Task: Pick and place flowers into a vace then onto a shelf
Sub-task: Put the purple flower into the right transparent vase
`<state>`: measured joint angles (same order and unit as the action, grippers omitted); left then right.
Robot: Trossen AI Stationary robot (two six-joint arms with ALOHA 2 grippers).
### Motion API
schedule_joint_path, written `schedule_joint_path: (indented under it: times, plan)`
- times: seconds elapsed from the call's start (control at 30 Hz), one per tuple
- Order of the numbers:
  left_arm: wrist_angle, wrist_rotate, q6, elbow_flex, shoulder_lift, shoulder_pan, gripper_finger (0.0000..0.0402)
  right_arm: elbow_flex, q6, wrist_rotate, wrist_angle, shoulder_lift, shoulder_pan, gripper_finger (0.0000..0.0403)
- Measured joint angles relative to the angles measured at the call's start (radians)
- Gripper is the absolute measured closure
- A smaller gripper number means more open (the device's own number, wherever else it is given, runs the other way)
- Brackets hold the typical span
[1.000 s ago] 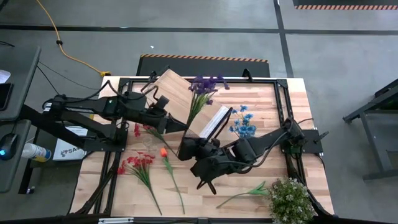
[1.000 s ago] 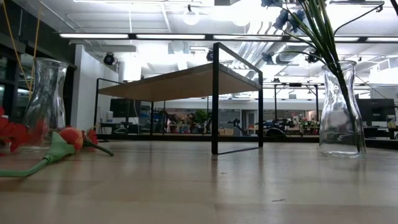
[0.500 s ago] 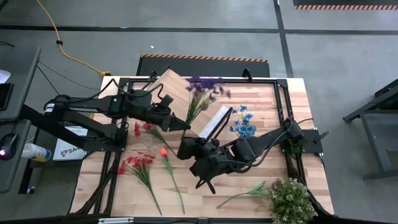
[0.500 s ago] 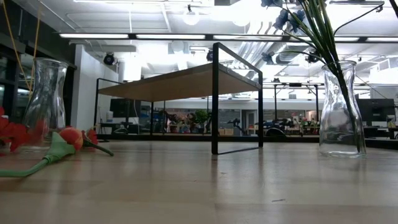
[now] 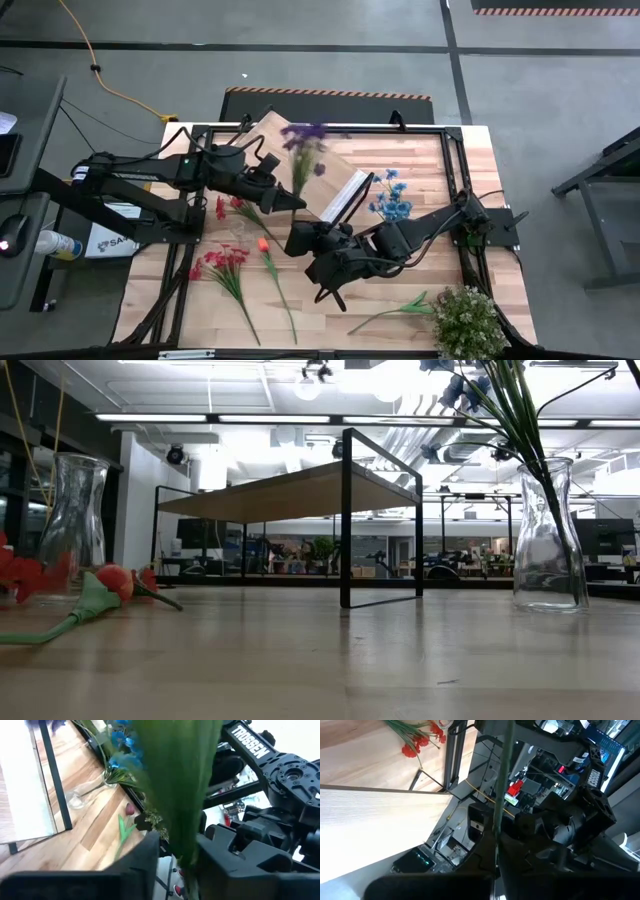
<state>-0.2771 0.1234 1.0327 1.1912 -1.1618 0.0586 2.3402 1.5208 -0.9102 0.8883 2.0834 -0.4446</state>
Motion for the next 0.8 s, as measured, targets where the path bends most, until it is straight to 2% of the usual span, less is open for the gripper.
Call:
schedule_joint_path:
  times: [0.13,0.5,0.8]
  plan:
    - [-0.007,-0.007,-0.039,0.0,-0.001,0.0,0.0358,0.0,0.0,-0.006,-0.005,-0.001,0.0,0.0401]
    - [-0.012,-0.007,-0.092,0.0,-0.001,0.0,0.036,0.0,-0.03,-0.014,-0.004,-0.001,-0.011,0.0402]
    - [-0.01,-0.039,-0.167,0.0,-0.001,0.0,0.036,0.0,-0.056,-0.143,-0.125,-0.001,-0.043,0.0402]
